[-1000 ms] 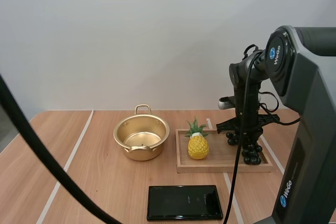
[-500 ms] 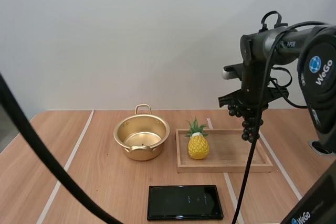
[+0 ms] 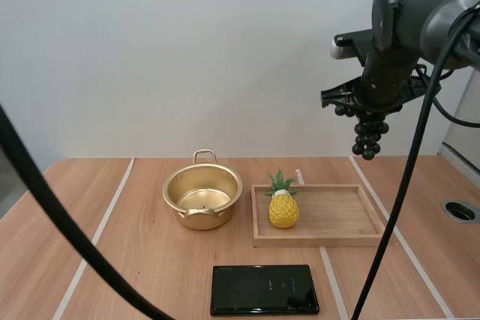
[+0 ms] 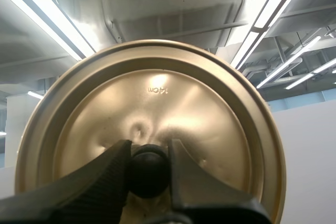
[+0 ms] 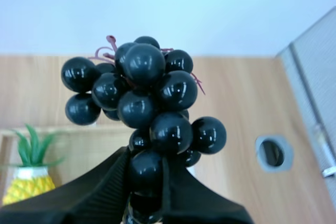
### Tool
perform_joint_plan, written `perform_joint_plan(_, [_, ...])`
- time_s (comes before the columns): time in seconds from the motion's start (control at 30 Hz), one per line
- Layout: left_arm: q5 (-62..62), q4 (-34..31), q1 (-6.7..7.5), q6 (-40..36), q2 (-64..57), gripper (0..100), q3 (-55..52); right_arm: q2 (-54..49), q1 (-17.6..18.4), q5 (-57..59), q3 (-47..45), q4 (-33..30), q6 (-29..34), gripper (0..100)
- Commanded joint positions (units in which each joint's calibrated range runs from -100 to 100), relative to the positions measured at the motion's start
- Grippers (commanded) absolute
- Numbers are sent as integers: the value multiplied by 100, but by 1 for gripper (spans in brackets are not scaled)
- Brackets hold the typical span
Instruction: Open the pot, put the grape inside, and close it
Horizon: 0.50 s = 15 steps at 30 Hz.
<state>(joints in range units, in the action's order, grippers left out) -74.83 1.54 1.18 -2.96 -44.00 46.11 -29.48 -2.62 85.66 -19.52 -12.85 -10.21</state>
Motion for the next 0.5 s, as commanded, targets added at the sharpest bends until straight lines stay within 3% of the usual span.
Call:
perform_joint_plan(0.0, [71, -10, -6, -69, -2, 0, 17, -176, -19, -56, 407, 126, -227, 0])
perform_joint_plan(0.17, [-49, -9, -6, -69, -2, 0, 17, -186, -19, -121, 882, 803, -668, 0])
perform_joint_plan(0.47, [-332, -9, -6, -69, -43, 0, 17, -186, -19, -249, 1284, 2929, -2391, 0])
